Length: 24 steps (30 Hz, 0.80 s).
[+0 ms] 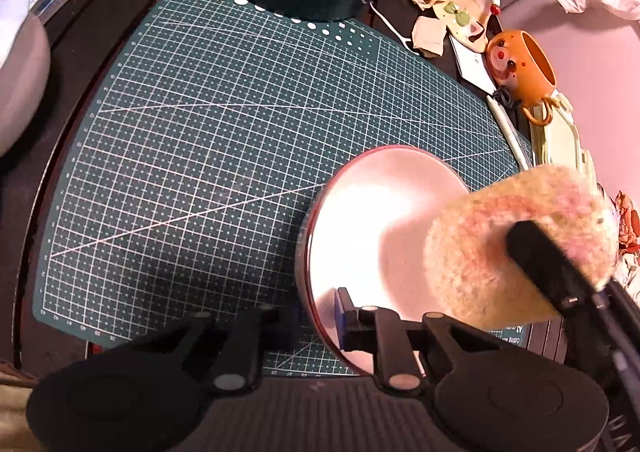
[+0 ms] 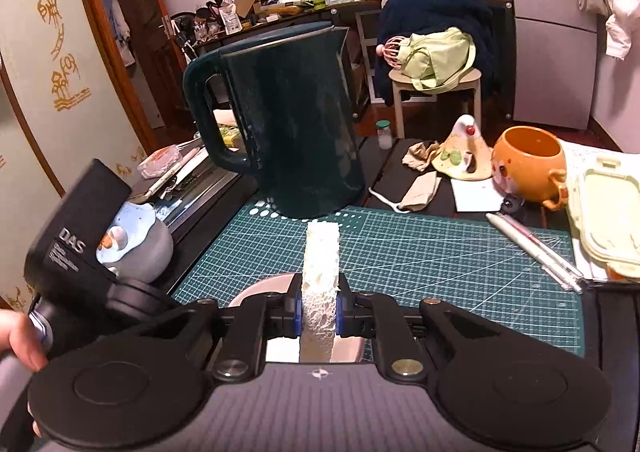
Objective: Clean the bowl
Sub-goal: 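Hold the bowl with the left gripper while the right gripper scrubs the bowl bottom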
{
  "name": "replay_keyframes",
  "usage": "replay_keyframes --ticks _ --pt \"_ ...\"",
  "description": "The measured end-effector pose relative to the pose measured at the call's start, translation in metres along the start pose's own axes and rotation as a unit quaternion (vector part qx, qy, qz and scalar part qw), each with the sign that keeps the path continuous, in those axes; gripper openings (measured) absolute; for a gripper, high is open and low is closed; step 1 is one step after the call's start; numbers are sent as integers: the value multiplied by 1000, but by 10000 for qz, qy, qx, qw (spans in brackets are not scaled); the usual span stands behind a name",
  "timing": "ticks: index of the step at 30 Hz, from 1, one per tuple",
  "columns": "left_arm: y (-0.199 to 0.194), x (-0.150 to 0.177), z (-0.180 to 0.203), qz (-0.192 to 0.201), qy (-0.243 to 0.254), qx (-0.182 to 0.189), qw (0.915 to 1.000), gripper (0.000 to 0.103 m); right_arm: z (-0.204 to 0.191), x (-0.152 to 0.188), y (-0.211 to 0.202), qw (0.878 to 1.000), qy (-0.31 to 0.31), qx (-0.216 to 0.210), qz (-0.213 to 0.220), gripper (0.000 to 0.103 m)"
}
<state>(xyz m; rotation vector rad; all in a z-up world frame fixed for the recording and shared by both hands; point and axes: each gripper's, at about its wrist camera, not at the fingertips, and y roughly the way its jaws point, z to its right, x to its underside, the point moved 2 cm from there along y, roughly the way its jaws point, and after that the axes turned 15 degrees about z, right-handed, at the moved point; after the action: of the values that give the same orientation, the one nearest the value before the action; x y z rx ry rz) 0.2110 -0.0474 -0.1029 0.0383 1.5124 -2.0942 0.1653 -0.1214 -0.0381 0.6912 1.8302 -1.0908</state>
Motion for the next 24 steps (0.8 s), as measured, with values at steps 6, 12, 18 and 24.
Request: replay_keyframes --ticks 6,12,18,24 --pt "3 -1 -3 -19 -17 37 10000 16 -11 16 19 9996 -186 -115 -203 13" --pt "7 -3 -3 -54 -76 78 9999 16 -11 33 34 9980 -488 108 -394 13" --pt "12 -4 -11 -65 -5 148 9999 16 -34 38 26 9818 -1824 521 11 13" --pt "12 -3 -24 -94 -38 185 9998 16 -44 24 10 9762 -2062 540 401 13"
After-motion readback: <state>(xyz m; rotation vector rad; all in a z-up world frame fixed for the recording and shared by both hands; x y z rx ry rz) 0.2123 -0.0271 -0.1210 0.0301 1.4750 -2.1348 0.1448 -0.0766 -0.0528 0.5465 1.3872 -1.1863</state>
